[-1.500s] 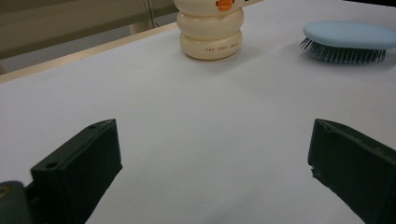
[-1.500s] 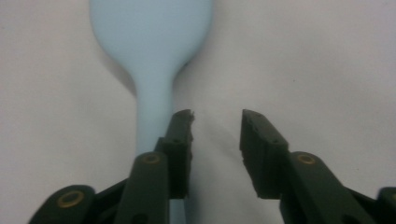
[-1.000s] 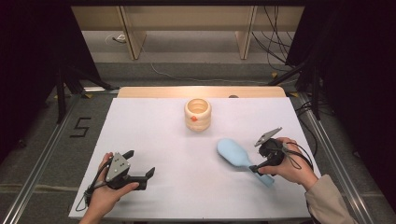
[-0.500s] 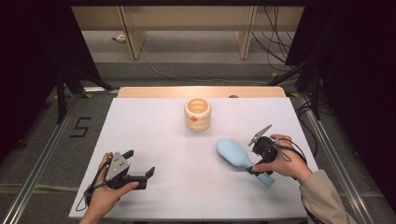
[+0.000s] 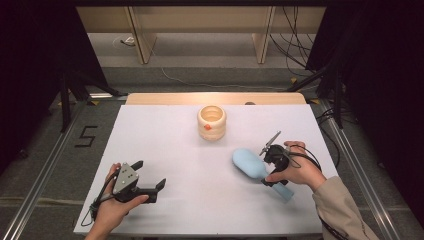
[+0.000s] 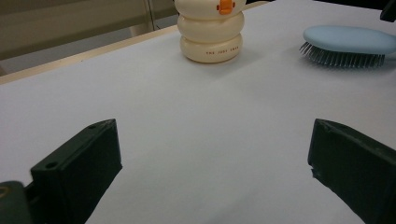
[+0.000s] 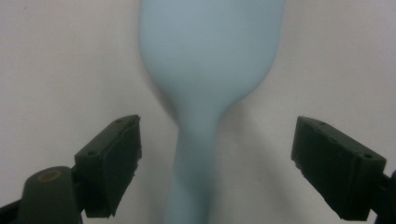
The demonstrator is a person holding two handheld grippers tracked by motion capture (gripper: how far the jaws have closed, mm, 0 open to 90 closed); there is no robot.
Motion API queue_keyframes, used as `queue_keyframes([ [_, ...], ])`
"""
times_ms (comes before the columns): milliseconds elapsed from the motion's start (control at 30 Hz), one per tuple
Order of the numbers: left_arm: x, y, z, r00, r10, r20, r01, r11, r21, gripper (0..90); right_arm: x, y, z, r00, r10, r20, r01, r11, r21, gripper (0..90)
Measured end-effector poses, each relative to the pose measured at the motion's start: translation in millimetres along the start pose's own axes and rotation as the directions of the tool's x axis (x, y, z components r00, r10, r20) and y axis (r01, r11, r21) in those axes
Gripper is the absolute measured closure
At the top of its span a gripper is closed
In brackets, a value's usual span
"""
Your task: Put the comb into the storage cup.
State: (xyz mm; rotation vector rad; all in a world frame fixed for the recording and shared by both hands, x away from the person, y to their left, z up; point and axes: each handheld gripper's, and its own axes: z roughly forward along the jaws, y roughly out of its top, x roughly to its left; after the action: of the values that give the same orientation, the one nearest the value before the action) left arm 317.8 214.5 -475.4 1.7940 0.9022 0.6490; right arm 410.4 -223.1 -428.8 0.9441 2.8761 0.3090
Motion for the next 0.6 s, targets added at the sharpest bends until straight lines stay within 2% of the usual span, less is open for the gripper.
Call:
queue_keyframes([
  [133, 0.3, -0.1, 0.1, 1.0, 0.0, -0.001, 0.0, 1.0, 0.001, 2.1, -0.5, 4.6, 3.5, 0.9999, 0.003, -0.011, -0.003, 1.0, 0.019, 21.2],
  [400, -0.8, 0.3, 0.2, 1.0, -0.003, 0.0, 0.003, 1.0, -0.002, 2.1, -2.3, 7.3, 10.7, 0.9998, 0.007, -0.02, -0.006, 0.998, 0.055, 21.5],
  [600, -1.0, 0.9, -0.2, 1.0, 0.0, -0.001, 0.0, 1.0, -0.007, 2.1, -2.6, 7.9, 19.7, 0.9997, 0.015, -0.02, -0.013, 0.997, 0.07, 25.9],
])
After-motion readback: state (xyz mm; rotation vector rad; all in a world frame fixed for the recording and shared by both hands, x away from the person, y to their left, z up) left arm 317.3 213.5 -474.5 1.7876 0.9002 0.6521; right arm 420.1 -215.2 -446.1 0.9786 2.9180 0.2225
